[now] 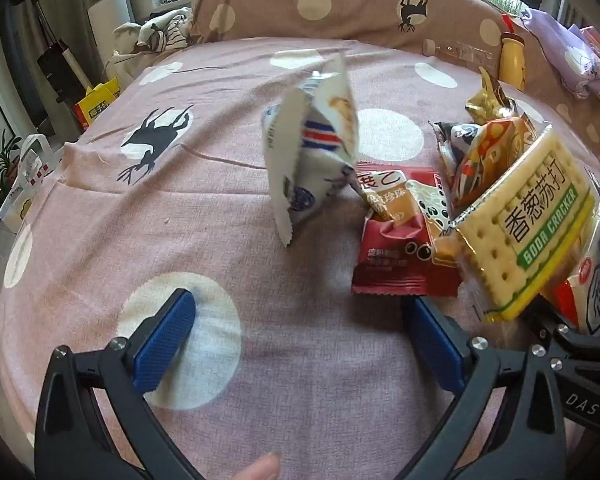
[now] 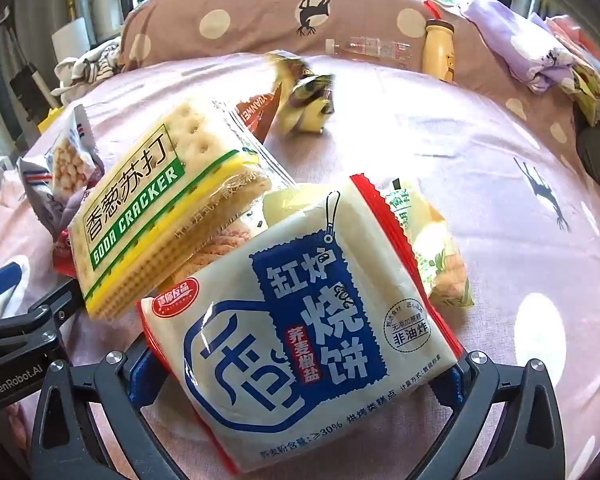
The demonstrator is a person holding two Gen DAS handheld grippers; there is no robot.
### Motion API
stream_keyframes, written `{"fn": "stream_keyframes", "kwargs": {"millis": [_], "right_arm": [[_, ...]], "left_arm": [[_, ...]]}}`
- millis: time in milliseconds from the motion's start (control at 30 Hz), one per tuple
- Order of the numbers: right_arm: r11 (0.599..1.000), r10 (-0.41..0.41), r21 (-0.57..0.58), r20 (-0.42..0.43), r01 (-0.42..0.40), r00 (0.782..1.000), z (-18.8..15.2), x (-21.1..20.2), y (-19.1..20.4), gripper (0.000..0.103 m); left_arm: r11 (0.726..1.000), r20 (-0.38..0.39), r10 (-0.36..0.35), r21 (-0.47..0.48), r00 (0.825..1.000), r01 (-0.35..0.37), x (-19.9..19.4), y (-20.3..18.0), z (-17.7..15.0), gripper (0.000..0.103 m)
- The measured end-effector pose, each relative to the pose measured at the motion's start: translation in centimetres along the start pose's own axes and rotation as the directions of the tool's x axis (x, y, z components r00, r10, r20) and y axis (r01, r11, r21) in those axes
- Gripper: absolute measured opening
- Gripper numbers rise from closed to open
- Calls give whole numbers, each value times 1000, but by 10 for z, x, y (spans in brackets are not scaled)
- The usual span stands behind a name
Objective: Organize snacks
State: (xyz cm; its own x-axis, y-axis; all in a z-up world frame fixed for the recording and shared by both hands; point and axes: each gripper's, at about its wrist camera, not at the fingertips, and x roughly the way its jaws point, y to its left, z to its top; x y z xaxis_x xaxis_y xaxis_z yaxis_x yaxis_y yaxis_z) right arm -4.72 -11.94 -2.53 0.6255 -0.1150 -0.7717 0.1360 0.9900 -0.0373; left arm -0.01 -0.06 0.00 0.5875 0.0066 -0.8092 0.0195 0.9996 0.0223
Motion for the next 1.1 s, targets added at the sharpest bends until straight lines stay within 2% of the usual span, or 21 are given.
{"fn": "stream_keyframes", "kwargs": {"millis": [1100], "right_arm": [[1000,-1,-1,0,1,1000,0,0,0,103]], "left_arm": [[1000,0,-4,-3,1000,4,0,-2,-1,103]]}}
